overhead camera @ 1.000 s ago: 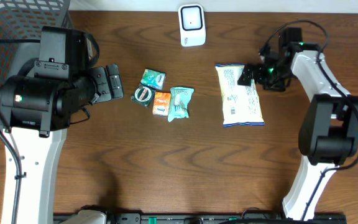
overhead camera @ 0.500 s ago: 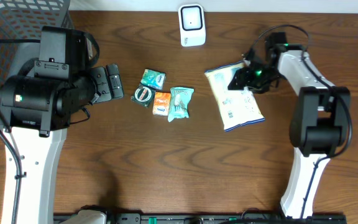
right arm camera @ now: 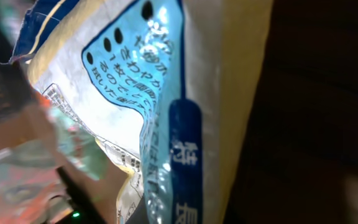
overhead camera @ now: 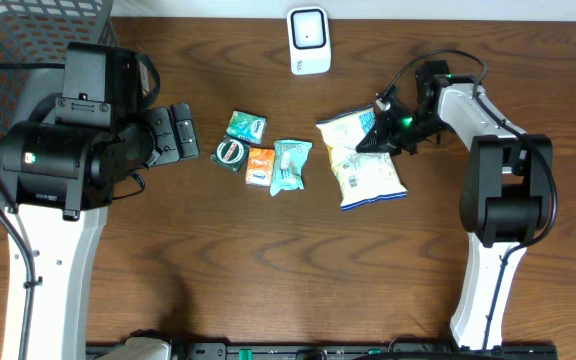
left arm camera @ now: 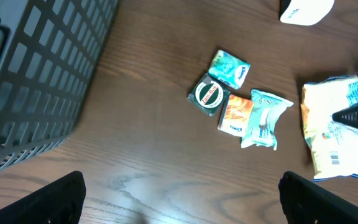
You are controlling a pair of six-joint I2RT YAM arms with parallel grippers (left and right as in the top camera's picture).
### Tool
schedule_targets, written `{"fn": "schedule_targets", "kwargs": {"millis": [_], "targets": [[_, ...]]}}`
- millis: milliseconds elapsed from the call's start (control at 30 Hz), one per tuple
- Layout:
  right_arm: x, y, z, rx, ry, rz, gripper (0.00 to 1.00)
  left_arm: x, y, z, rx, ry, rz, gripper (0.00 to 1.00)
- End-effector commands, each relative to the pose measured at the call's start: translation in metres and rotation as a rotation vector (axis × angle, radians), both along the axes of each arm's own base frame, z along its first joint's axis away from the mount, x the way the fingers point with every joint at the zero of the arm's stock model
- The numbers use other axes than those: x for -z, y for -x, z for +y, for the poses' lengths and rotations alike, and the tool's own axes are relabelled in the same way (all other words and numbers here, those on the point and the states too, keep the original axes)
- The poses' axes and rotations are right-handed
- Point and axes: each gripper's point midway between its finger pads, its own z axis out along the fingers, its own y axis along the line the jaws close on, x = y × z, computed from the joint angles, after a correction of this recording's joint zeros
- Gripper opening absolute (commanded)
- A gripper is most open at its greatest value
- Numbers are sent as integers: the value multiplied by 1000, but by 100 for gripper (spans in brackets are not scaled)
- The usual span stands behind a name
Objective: Scan the item barcode
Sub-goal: 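Lift the white bag off the table with the right gripper, then hold the white bag up under the white scanner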
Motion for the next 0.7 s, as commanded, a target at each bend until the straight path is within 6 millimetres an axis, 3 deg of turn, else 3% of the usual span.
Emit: {"fn": "schedule_targets", "kwargs": {"millis": [0,267,300,433,533,667], "targets": [[-83,-10,15,6,-176,-148,1,2,2,0,-4,7,8,98],[-184,-15,29,-97,-222,-527,1,2,2,0,-4,7,8,98],[-208,-19,32,-108,-226,-627,1,2,2,0,-4,7,8,98],[-250,-27,42,-66,-264,-731,1,2,2,0,-4,7,8,98],[-266,-30,52,-18,-305,-714,1,2,2,0,-4,7,8,98],[-268,-23,67,7,-335,-637,1,2,2,0,-4,7,8,98]]}}
